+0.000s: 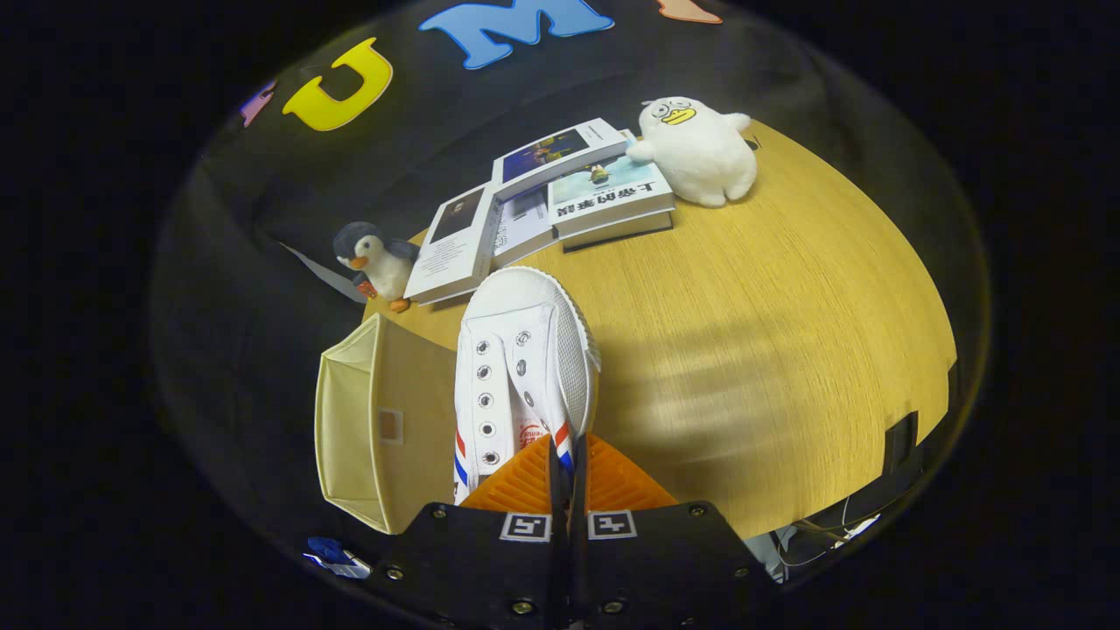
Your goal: Open the storage box then place both shoes into the box .Put the left shoe in first, then the right shoe, with the right side of both shoes facing outward in a uniform manner.
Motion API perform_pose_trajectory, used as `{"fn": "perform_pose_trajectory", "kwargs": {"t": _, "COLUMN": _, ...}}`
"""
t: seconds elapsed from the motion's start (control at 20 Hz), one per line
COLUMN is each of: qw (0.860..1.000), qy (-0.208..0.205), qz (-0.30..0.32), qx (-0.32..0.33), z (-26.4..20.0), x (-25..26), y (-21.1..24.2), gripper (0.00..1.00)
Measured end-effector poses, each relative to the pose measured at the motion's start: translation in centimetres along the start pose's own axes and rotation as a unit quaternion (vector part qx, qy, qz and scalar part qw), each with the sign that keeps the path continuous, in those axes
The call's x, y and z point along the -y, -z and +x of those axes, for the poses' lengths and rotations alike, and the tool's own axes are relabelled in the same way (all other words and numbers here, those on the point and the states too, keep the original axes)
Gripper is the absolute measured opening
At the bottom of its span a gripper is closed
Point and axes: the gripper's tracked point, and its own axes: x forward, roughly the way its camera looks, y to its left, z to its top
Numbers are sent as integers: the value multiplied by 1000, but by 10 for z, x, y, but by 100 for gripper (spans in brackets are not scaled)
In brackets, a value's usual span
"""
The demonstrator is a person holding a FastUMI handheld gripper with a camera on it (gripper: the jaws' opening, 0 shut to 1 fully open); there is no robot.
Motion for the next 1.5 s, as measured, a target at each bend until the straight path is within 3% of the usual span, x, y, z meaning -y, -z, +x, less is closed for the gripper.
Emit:
{"fn": "perform_pose_trajectory", "kwargs": {"t": 0.8, "qw": 997, "qy": -61, "qz": -43, "qx": 2, "z": 11, "x": -161, "y": 12, "gripper": 1}}
{"fn": "perform_pose_trajectory", "kwargs": {"t": 1.3, "qw": 996, "qy": -27, "qz": -76, "qx": -26, "z": 61, "x": -188, "y": 48, "gripper": 1}}
{"fn": "perform_pose_trajectory", "kwargs": {"t": 1.35, "qw": 996, "qy": -49, "qz": -67, "qx": -17, "z": 63, "x": -197, "y": 47, "gripper": 6}}
{"fn": "perform_pose_trajectory", "kwargs": {"t": 1.45, "qw": 996, "qy": -68, "qz": -55, "qx": 6, "z": 55, "x": -205, "y": 36, "gripper": 38}}
{"fn": "perform_pose_trajectory", "kwargs": {"t": 1.5, "qw": 995, "qy": -79, "qz": -56, "qx": 17, "z": 49, "x": -208, "y": 29, "gripper": 66}}
